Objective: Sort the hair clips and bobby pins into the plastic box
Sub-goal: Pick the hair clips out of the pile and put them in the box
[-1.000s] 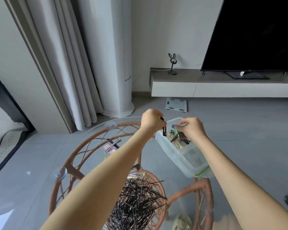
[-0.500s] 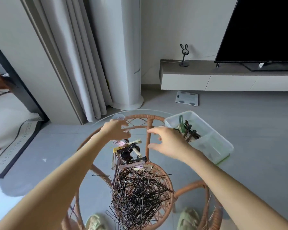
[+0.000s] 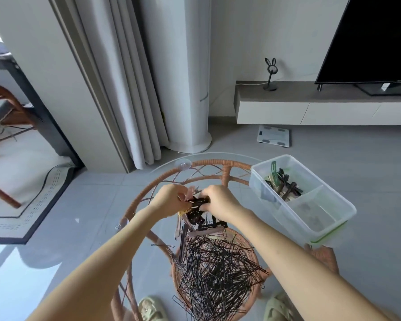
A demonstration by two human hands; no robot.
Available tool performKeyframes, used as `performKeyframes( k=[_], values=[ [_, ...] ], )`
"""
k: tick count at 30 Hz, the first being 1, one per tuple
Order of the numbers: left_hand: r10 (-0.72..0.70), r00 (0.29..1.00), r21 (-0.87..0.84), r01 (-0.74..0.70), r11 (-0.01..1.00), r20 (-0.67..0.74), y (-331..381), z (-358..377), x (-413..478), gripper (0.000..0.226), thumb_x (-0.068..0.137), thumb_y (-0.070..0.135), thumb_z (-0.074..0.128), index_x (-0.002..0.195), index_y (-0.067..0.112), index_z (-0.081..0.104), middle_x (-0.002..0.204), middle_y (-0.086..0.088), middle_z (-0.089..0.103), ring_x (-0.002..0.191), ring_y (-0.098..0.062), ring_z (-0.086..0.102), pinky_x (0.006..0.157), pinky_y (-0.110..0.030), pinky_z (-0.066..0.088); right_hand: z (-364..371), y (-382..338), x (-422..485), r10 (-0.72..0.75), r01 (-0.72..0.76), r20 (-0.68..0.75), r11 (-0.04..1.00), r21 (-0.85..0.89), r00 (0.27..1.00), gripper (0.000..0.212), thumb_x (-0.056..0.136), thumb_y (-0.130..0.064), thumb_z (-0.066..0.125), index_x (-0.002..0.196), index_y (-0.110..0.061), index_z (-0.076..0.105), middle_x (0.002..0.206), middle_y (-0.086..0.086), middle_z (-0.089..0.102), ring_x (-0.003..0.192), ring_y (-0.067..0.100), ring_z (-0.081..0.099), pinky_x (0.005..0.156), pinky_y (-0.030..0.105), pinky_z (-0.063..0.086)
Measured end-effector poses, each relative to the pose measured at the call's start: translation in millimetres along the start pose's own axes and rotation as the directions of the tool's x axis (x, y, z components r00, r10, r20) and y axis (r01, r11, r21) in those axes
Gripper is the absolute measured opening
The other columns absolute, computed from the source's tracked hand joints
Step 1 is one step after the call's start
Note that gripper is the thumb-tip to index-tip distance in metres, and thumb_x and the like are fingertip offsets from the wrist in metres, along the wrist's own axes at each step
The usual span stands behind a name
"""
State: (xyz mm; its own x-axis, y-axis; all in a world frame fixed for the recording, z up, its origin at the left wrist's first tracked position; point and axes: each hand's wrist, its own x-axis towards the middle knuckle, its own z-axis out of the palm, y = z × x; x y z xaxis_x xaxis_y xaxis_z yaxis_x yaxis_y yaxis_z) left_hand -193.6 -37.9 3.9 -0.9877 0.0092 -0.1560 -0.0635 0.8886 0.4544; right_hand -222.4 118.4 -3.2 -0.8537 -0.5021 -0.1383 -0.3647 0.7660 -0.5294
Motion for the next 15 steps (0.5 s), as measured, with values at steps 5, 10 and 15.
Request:
performKeyframes(
  k=[5,10,15],
  values=[
    [-0.004,0.998,-0.058,0.001,0.998,-0.055,1,-2,-6,0.031,0.078,0.020,0.071,0.054,0.020,0.052,0.053,0.004,0.048,0.044,-0.010,0.040,0.041,-0.019,0.031,-5,4,-7,-0.009,0.019,-0.089,0.994,0.112,0.996,0.020,0.085,-0.012,0.062,0.102,-0.007,0.069,0.101,0.013,0.070,0.097,0.028,0.062,0.088,0.034,0.045],
    [0.045,0.989,-0.103,-0.060,0.993,-0.144,14,-24,-11,0.012,0.078,0.023,0.071,0.074,0.012,0.069,0.061,-0.002,0.059,0.054,-0.014,0.049,0.053,-0.027,0.041,-31,-5,-19,-0.043,0.076,-0.157,0.975,0.210,0.987,0.018,0.083,-0.010,0.064,0.099,-0.007,0.071,0.086,0.005,0.070,0.068,0.013,0.056,0.061,0.019,0.038],
    [0.147,0.960,-0.110,-0.177,0.978,-0.238,66,-47,-8,0.016,0.082,0.026,0.065,0.080,0.011,0.071,0.057,0.002,0.058,0.049,-0.012,0.046,0.045,-0.013,0.029,-87,3,-41,-0.023,0.108,-0.282,0.951,0.291,0.959,0.018,0.080,-0.005,0.066,0.096,-0.007,0.073,0.075,-0.005,0.066,0.051,-0.010,0.054,0.051,0.005,0.037]
  ],
)
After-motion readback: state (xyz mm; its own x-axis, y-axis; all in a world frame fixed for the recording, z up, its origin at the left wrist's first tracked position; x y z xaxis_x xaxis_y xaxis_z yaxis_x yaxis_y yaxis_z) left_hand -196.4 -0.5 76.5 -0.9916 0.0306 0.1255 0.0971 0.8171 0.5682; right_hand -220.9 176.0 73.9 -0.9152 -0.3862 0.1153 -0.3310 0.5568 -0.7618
